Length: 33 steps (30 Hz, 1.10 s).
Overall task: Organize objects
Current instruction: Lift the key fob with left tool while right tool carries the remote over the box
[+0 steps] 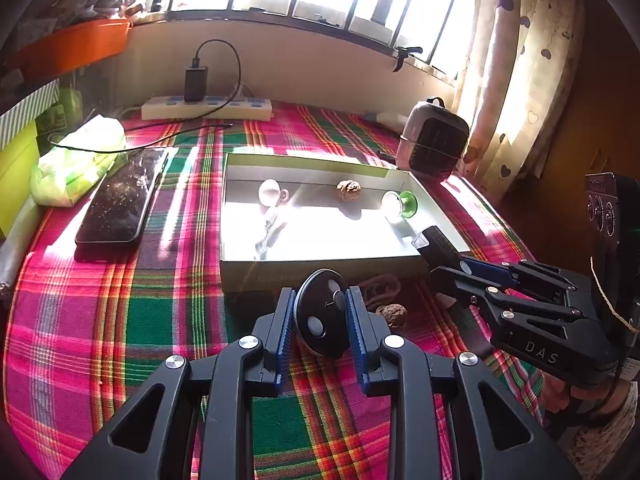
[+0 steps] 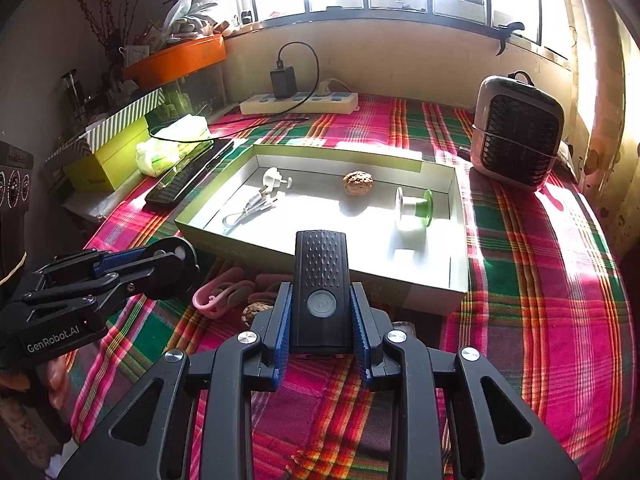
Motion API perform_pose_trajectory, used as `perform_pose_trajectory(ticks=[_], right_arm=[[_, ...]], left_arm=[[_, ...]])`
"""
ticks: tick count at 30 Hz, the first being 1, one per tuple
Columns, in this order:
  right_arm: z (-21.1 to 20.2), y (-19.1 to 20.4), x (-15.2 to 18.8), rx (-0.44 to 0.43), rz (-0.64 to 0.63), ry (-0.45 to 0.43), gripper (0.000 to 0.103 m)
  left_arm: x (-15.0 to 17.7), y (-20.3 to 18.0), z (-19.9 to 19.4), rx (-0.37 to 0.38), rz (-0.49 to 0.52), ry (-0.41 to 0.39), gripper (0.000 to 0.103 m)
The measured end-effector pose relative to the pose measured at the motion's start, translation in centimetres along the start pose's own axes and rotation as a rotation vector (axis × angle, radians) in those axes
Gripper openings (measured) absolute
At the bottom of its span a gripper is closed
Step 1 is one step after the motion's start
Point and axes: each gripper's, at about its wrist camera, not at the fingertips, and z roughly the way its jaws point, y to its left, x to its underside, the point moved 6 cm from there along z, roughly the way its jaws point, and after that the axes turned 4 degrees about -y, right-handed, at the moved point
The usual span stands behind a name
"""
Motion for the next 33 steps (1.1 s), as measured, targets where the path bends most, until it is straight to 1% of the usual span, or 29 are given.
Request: perform_pose_trajectory(ticks=[7,14,27,33], right_arm=[[0.4,-0.7,-1.6,-0.001,0.003,-0.004,0.028],[1.8,-1.0,-2.9,-0.005,-0.002,0.008,0.028],[5.2,-1.3,-5.9,-0.019,-0.036,0.04,0.028],[7.0,-1.4,-6.8,-0.028,-0.054,0.063,0.028]], left_arm=[[-0.9,0.5,0.7,-0.003,-0.011,0.0,0.023],[-2.1,0.6,1.6,-0.007,-0.004,-0.004,0.023],[-3.8,0.4,4.1,-0.002,0.017,0.011,0.023],[-4.3,0.7,5.6,-0.016,0.027,0.03,0.023]])
